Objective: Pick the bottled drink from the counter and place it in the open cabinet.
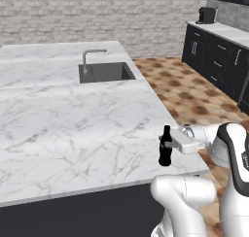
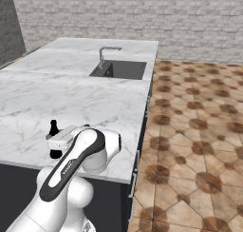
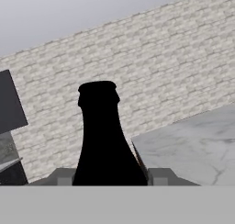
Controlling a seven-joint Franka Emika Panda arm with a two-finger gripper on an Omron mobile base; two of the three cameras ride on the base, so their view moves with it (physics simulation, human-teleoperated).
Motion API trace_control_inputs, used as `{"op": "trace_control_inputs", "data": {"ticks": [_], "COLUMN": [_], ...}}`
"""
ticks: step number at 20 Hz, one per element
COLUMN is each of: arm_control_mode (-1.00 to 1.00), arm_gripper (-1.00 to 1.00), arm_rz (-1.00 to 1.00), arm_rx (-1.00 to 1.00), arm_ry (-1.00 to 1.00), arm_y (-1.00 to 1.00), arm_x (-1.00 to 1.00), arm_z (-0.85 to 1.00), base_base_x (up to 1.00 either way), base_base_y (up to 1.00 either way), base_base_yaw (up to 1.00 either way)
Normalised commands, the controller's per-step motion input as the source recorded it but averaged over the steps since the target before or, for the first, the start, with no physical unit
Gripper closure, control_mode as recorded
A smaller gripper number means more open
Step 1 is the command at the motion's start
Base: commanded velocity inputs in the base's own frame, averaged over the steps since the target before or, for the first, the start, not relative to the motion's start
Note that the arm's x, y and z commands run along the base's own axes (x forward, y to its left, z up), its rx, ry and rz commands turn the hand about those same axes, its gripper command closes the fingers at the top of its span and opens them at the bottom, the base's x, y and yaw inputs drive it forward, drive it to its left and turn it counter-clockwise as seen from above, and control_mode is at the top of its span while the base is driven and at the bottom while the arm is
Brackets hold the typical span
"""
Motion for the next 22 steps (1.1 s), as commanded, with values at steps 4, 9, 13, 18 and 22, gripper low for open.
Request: {"op": "trace_control_inputs", "data": {"ticks": [4, 9, 13, 18, 22], "arm_control_mode": [1.0, 1.0, 1.0, 1.0, 1.0], "arm_gripper": [1.0, 1.0, 1.0, 1.0, 1.0], "arm_rz": [0.0, 0.0, 0.0, 0.0, 0.0], "arm_rx": [0.0, 0.0, 0.0, 0.0, 0.0], "arm_ry": [0.0, 0.0, 0.0, 0.0, 0.0], "arm_y": [0.0, 0.0, 0.0, 0.0, 0.0], "arm_x": [0.0, 0.0, 0.0, 0.0, 0.0], "arm_z": [0.0, 0.0, 0.0, 0.0, 0.0], "base_base_x": [-0.4, -0.48, -0.35, -0.21, -0.09], "base_base_y": [0.0, 0.0, 0.0, 0.0, 0.0], "base_base_yaw": [0.0, 0.0, 0.21, 0.76, 0.99]}}
